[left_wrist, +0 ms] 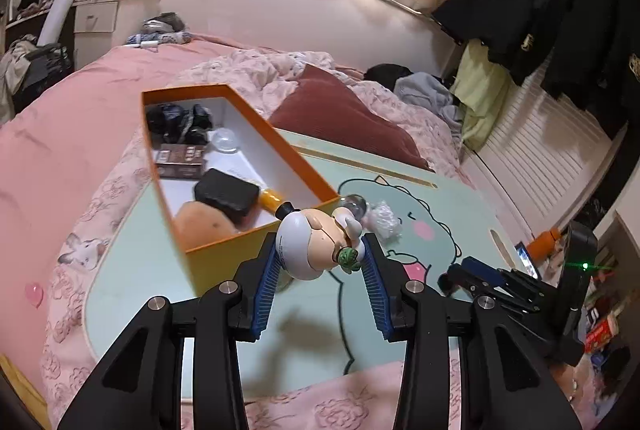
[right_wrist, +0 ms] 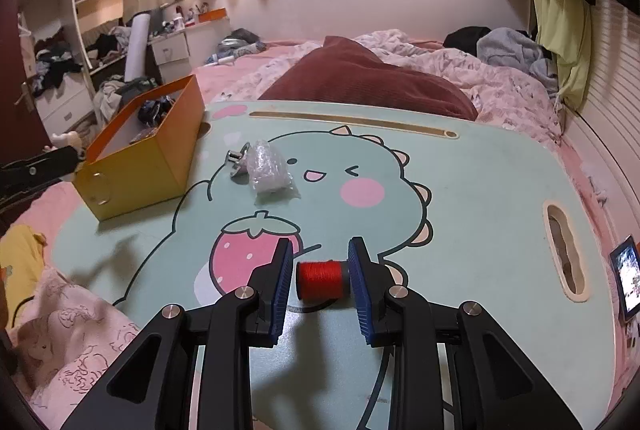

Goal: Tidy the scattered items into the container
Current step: 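Carry the figurine toward the box with the left tool while the right tool holds the spool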

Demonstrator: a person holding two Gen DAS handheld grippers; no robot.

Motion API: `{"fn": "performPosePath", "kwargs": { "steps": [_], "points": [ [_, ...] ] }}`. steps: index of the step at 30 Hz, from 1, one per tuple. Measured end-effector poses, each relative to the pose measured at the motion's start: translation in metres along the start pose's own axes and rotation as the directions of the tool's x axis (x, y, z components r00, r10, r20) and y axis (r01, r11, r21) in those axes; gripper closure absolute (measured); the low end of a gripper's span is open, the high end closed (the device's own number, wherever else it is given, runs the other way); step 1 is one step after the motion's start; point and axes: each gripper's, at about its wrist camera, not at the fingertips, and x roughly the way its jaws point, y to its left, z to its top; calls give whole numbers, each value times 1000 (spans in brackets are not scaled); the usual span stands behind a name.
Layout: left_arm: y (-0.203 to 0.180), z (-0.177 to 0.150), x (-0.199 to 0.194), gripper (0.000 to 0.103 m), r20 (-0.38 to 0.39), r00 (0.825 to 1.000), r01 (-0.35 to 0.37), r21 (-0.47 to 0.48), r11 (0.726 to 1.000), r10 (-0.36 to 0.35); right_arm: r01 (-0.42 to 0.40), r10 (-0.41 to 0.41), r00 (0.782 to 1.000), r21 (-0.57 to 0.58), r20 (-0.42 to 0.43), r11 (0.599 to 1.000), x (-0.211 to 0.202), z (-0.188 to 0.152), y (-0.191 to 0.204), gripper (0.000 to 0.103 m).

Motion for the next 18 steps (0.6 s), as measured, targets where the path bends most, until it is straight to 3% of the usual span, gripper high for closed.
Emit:
{"fn": "performPosePath", "kwargs": {
  "steps": [15, 17, 18],
  "points": [
    [21, 22, -29, 61, 92, 995, -28, -20, 999, 29, 41, -41, 999, -65, -10, 997, 4, 4, 13, 83],
    [23, 18, -27, 61, 80, 996, -30, -23, 999, 32, 51, -52, 998, -60, -17, 997, 6, 4, 11, 78],
    [23, 17, -25, 61, 73, 997, -30, -25, 999, 32, 56, -57, 998, -54, -16, 997, 6, 4, 10, 69]
  ]
}}
